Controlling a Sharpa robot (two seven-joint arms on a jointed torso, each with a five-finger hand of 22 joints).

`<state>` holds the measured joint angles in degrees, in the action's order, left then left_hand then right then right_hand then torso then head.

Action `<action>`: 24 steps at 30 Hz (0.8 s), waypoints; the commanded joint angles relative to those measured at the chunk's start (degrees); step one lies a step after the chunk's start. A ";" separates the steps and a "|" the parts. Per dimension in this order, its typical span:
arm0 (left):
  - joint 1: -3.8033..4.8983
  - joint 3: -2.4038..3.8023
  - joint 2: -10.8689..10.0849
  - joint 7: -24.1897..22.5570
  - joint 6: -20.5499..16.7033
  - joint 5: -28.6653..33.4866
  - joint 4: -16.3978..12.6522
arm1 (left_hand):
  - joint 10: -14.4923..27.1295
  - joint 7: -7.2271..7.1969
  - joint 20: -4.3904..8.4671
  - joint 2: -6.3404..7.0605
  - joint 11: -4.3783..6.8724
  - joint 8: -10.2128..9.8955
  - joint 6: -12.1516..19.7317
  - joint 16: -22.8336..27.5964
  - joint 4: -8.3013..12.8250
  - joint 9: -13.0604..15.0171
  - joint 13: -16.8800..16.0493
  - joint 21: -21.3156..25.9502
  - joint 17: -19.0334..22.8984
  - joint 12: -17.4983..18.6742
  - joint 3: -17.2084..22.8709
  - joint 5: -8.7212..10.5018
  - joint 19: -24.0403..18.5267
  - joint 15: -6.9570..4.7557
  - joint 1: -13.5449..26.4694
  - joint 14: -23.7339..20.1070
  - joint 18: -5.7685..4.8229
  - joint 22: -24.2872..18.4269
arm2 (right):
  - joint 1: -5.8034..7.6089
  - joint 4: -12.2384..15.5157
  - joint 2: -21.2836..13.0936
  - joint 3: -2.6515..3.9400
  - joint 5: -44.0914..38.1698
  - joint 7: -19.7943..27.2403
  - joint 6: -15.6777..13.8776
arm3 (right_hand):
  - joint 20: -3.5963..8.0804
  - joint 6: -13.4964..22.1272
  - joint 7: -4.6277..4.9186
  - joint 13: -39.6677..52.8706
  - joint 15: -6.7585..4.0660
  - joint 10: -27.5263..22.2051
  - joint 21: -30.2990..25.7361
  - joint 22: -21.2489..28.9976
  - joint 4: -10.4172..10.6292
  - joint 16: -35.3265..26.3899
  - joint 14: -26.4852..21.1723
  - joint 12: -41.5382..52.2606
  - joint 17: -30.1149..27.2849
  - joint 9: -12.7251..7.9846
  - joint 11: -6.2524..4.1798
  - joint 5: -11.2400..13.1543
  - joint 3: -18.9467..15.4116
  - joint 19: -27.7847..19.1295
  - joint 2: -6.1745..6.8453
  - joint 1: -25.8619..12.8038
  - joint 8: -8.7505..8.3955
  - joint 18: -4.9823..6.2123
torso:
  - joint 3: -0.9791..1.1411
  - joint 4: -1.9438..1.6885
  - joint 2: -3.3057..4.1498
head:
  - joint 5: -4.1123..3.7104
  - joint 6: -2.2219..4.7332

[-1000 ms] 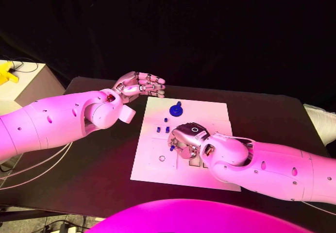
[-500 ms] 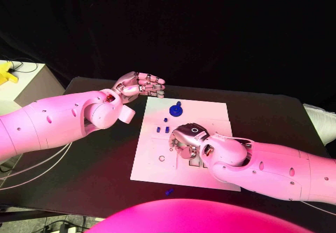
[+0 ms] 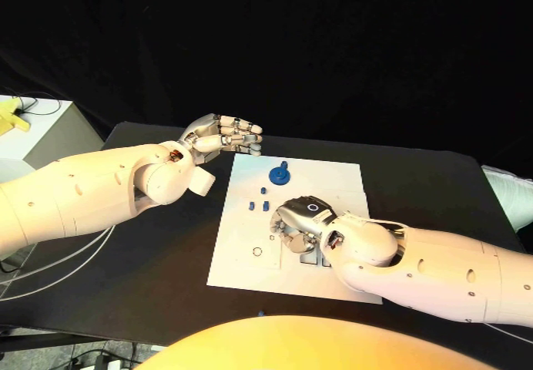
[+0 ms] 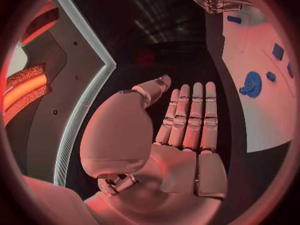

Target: Assemble the parts on the task board

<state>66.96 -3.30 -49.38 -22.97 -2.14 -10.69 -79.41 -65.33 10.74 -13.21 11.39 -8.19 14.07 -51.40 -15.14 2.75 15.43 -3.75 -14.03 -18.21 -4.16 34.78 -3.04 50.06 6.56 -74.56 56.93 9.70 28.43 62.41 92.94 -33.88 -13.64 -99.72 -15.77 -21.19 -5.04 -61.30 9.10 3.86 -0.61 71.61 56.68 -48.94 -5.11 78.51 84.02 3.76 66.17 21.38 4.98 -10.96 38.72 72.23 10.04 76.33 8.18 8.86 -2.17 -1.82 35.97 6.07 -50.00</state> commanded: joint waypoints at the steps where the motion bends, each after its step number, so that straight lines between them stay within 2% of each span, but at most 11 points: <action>1: 0.01 0.05 0.01 -0.26 0.95 0.42 -0.18 | -0.10 0.47 -0.10 0.05 -0.27 -0.39 -0.03 0.20 0.07 -0.05 -0.07 0.34 -0.06 0.32 -0.38 -0.19 0.30 0.07 -0.18 0.27 0.69 -0.05 | 0.06 0.87 -0.86 0.00 1.43 2.04 -4.12 | -0.12 0.63 -0.05 0.01 0.48 -0.37 -0.25 -0.04 0.06 0.22 1.70 -0.13 -0.10 -0.10 -0.11 0.33 -0.52 -0.35 0.39 -0.62 -0.45 -0.57 | 0.00 -0.02 -0.04 | 0.01 0.00; 7: 0.01 0.05 -0.06 -0.34 0.95 0.42 -0.21 | -0.03 0.48 -0.11 0.01 -0.29 -0.43 -0.03 0.35 0.08 -0.08 -0.07 0.48 -0.06 0.34 -0.38 -0.19 0.39 0.09 -0.24 0.27 0.69 -0.19 | 0.36 2.34 -2.78 0.01 4.83 5.51 -6.50 | -0.23 1.25 -0.08 0.17 0.50 0.12 -0.57 0.16 0.36 0.17 1.62 0.09 -0.45 -0.15 -0.20 0.48 -1.00 -0.56 0.77 -1.07 -0.81 -0.48 | -0.01 -0.03 -0.08 | 0.19 0.00; 12: 0.00 0.04 -0.06 -0.40 0.97 0.44 -0.08 | -0.03 0.48 -0.11 0.01 -0.29 -0.43 -0.03 0.35 0.08 -0.08 -0.07 0.48 -0.06 0.34 -0.38 -0.19 0.39 0.09 -0.24 0.27 0.69 -0.19 | 1.29 4.12 -5.24 0.07 9.84 10.60 -6.60 | -0.27 1.43 -0.15 0.41 0.45 0.84 -1.27 0.73 0.72 0.05 1.49 0.31 -0.89 -0.08 -0.35 0.88 -1.77 -0.93 1.12 -1.46 -0.94 -0.34 | -0.01 0.00 -0.20 | 0.32 0.00; 17: -0.14 0.02 0.26 -0.44 1.05 0.62 0.41 | -0.03 0.48 -0.11 0.01 -0.29 -0.43 -0.03 0.35 0.08 -0.08 -0.07 0.48 -0.06 0.34 -0.38 -0.19 0.39 0.09 -0.24 0.27 0.69 -0.19 | 2.42 5.65 -7.50 0.11 14.36 14.93 -3.62 | -0.27 1.52 -0.25 0.61 0.43 1.25 -1.78 1.06 1.22 0.07 1.44 0.31 -1.07 0.03 -0.45 0.30 -2.93 -1.06 1.67 -2.06 -0.99 -0.30 | -0.04 -0.04 -0.62 | 0.40 0.00; 20: -0.38 0.01 0.80 -0.47 1.16 0.81 1.14 | -0.04 0.46 -0.11 -0.01 -0.29 -0.44 -0.06 0.41 0.10 -0.09 -0.08 0.55 -0.07 0.33 -0.38 -0.19 0.43 0.09 -0.28 0.30 0.69 -0.25 | 2.76 6.11 -8.45 0.12 16.28 16.83 -1.20 | -0.34 1.87 -0.34 0.78 0.41 1.40 -2.15 1.14 2.11 0.22 1.45 0.21 -0.98 0.11 -0.51 0.71 -4.42 -0.97 2.36 -3.08 -1.17 -0.34 | 0.03 -0.20 -1.04 | 0.44 0.00; 24: -0.74 0.00 1.55 -0.52 1.42 1.08 2.22 | -0.04 0.45 -0.11 -0.01 -0.29 -0.44 -0.07 0.43 0.10 -0.09 -0.08 0.57 -0.07 0.33 -0.39 -0.19 0.44 0.09 -0.29 0.31 0.69 -0.27 | 2.90 6.17 -9.04 0.11 17.97 18.54 1.46 | -0.35 2.20 -0.45 0.99 0.38 1.61 -2.18 0.87 2.82 0.94 1.70 0.22 0.28 0.18 -0.61 0.89 -5.64 -0.62 3.03 -3.70 -1.32 -0.43 | 0.19 -0.37 -1.59 | 0.88 0.00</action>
<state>66.27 -3.34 -48.03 -22.97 -1.91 -10.43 -77.42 -65.33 10.74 -13.21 11.39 -8.19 13.83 -51.40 -14.94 2.76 15.44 -3.76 -13.69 -18.21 -4.16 34.78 -3.04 50.06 6.57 -74.56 56.93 9.70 28.23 65.29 98.95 -42.88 -13.53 -85.29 -1.63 -23.88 -5.24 -59.52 8.57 4.81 -0.61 72.66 54.67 -47.98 -2.20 79.22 84.02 3.76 66.33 21.49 4.36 -10.31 33.34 71.60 13.08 73.31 7.06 8.85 -2.11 -2.03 34.87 6.73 -50.00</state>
